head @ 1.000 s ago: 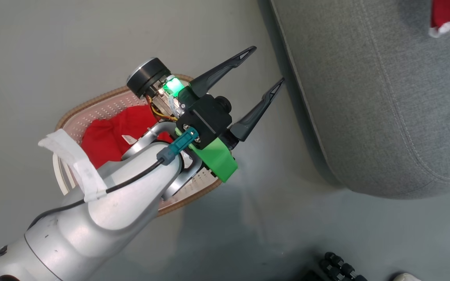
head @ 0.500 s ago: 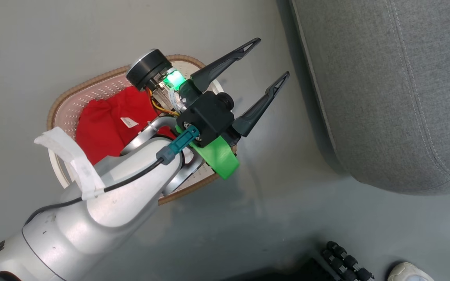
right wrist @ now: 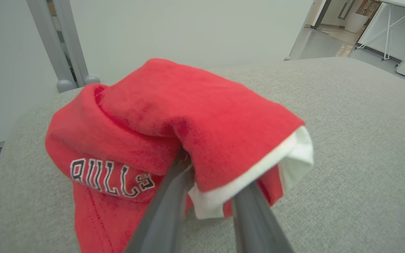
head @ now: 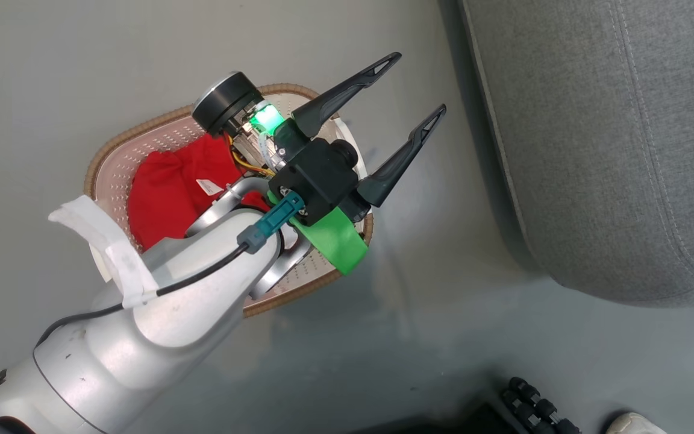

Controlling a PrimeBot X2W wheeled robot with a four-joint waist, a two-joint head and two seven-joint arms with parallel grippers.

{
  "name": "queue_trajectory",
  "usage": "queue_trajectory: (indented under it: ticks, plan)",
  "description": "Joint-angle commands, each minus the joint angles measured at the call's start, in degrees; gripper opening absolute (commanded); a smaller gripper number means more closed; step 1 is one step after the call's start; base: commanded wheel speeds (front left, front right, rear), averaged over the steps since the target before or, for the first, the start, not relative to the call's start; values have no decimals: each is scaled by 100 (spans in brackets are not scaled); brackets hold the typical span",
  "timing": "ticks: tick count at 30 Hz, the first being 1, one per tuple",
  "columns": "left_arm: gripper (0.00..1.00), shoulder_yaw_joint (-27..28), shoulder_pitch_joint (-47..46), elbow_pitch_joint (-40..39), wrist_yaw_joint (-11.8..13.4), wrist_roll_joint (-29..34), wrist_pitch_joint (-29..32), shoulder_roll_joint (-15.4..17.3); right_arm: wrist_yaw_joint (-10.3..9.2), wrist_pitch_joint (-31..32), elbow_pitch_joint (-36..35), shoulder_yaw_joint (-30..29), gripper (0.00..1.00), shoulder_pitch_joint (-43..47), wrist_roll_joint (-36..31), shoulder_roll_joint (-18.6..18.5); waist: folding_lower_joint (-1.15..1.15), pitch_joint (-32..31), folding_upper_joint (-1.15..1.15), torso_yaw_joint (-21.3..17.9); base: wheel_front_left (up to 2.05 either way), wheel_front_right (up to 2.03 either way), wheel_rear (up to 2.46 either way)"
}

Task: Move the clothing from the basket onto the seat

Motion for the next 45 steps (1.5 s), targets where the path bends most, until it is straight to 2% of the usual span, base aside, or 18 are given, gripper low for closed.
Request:
queue_trajectory:
  ticks: [1, 10, 18, 28, 39, 45]
  plan:
    - [100, 16, 55, 16, 38, -19, -44, 18, -2, -14, -80, -53, 100, 146, 58, 44, -1, -116, 0, -36, 0, 0, 0]
    - [100, 117, 374, 117, 100, -144, -146, -109, -3, -13, -948, -286, 100, 1318, 165, 281, -1, -750, 0, 16, 0, 0, 0]
    - [100, 462, 883, 78, 206, -253, -177, -154, -3, -14, -2156, -44, 100, 2327, -46, 661, -1, -1434, 0, 212, 0, 0, 0]
    - [100, 1375, 1841, -56, 250, -174, -175, -202, -3, -13, -3332, 676, 100, 3139, -60, 1214, -1, -2225, 0, 829, 0, 0, 0]
    - [100, 2604, 2831, -69, 231, -16, -170, -342, -4, -13, -3623, 1463, 100, 3438, -264, 1765, -1, -2694, 0, 1377, 0, 0, 0]
    - [100, 3346, 3294, -117, 149, 211, -170, -486, -4, -13, -3815, 1642, 100, 3591, -414, 1987, -1, -2848, 0, 1538, 0, 0, 0]
